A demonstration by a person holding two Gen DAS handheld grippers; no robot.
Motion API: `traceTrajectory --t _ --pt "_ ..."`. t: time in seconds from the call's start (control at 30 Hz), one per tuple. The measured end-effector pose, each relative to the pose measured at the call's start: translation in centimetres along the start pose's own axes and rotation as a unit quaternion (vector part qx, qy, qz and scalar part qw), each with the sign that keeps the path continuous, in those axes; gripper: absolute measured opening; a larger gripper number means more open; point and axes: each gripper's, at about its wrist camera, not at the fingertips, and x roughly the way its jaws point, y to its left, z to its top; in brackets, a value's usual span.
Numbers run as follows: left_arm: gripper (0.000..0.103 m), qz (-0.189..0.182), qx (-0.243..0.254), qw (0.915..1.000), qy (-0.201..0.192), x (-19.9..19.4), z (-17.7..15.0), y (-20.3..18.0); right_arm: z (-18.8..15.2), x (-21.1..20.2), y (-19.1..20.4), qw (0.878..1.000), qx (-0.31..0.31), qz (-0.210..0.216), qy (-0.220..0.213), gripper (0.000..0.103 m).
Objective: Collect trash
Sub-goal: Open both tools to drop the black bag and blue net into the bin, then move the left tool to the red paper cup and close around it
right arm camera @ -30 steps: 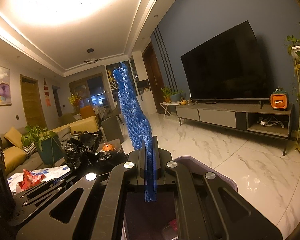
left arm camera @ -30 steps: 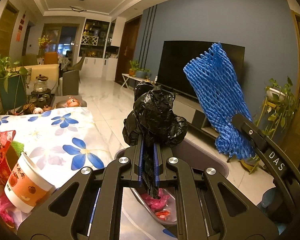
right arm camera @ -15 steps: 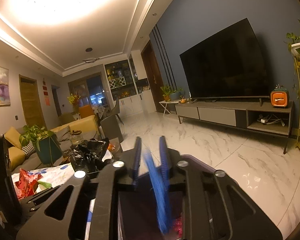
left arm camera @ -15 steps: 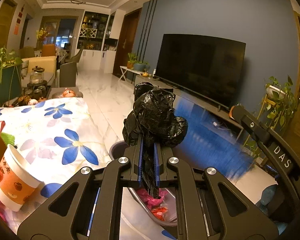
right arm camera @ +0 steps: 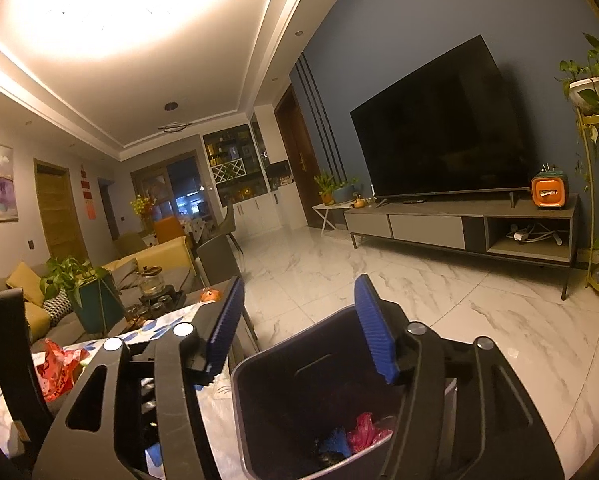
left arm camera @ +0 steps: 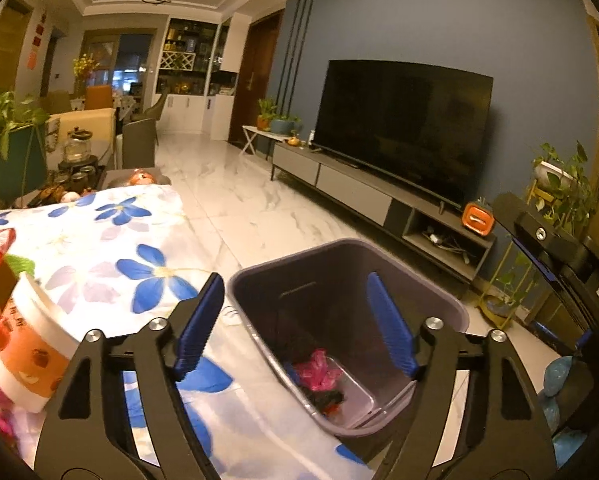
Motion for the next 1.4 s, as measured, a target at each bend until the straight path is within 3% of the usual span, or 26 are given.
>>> traceTrajectory --t 0.17,0.47,0.67,0.9,1.07,1.4 --pt "0.088 0.038 0.009 0.9991 -0.018 -2.3 -0.8 1.1 -0.5 -0.7 0.7 1.000 -0.013 0.001 0.006 0.069" --pt "0.096 0.116 0.022 0.9919 -0.048 -7.8 -2.4 3.4 -1.8 -2.3 2.6 0.999 -0.026 0.010 0.017 0.078" --pt "0.097 0.157 -0.007 0.9857 -0.060 -12.0 -3.7 6.4 -3.0 -3.1 4.7 0.998 -0.039 0.026 0.030 0.079" --pt "0.097 0.225 -0.044 0.9711 -0.066 -17.1 -5.4 11.2 -4.8 -4.4 7.6 0.997 -0.050 0.050 0.038 0.079" --pt "0.097 0.235 -0.064 0.9680 -0.060 -19.2 -6.5 14.1 -6.0 -4.8 10.1 0.994 -0.053 0.074 0.054 0.079" --pt "0.097 0.185 -0.077 0.9795 -0.023 -20.1 -8.3 17.8 -7.5 -5.5 13.6 0.990 -0.071 0.101 0.068 0.079"
